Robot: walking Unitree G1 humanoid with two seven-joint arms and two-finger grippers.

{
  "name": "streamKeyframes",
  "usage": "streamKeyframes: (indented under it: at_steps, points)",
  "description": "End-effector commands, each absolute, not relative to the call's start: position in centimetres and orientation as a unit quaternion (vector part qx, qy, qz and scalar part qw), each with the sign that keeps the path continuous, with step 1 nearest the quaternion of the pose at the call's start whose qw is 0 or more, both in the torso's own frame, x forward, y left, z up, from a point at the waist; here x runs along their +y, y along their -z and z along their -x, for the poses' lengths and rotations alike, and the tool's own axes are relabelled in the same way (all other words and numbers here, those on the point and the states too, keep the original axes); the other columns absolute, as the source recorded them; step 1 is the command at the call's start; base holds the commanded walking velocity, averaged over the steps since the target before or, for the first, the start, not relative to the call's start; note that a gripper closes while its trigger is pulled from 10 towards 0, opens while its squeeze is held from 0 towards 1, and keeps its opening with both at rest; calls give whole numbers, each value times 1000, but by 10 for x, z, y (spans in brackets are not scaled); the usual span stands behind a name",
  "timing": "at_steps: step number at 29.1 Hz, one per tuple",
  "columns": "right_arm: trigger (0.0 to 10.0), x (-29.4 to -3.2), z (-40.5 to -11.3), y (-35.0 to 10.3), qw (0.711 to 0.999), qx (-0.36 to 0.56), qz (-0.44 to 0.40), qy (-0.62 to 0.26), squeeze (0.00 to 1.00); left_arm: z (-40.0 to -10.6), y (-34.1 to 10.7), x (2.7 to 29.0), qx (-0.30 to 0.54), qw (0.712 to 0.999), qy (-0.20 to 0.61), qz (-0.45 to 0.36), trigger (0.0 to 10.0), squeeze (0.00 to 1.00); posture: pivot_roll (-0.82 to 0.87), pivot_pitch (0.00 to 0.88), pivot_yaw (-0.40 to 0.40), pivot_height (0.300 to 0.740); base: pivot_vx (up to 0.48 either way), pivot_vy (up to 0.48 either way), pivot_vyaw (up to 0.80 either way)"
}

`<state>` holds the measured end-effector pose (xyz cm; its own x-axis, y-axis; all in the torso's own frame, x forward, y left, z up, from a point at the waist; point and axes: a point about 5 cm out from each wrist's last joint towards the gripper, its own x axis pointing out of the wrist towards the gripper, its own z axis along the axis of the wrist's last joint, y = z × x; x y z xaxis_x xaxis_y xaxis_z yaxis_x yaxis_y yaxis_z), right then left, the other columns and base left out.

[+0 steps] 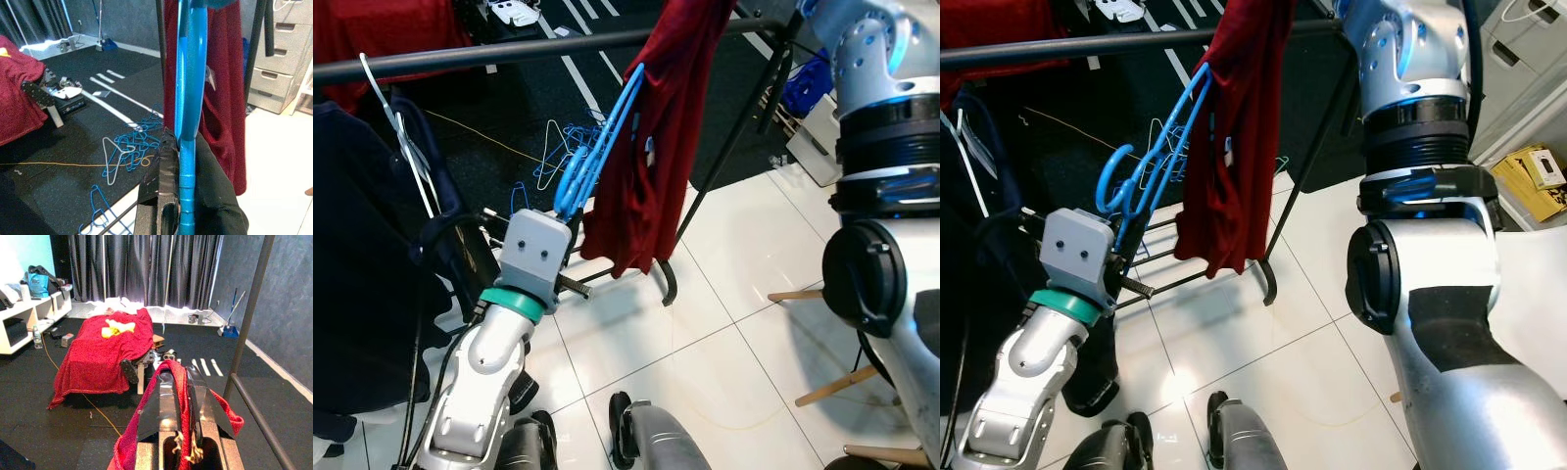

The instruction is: Hang hanger

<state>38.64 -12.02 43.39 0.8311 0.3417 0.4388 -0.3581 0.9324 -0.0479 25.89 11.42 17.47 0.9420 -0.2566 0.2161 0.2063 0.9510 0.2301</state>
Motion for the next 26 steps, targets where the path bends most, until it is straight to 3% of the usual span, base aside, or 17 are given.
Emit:
streamKeyframes:
  at_steps: [1, 12, 26]
  points:
    - [10000, -123, -381, -450, 951, -250, -33, -182, 0, -260, -168, 111, -118, 982, 110, -104, 10000, 0, -152, 110, -105, 740, 0, 0, 0]
    - [10000, -111, -377, -473, 937, -250, -152, -192, 0, -269, -160, 96, -119, 978, 117, -125, 10000, 0, -159, 118, -103, 740, 0, 0, 0]
    - [10000, -80, -374, -455, 929, -212, -170, -251, 0, -278, -173, 78, -154, 974, 128, -105, 10000, 0, -155, 124, -109, 740, 0, 0, 0]
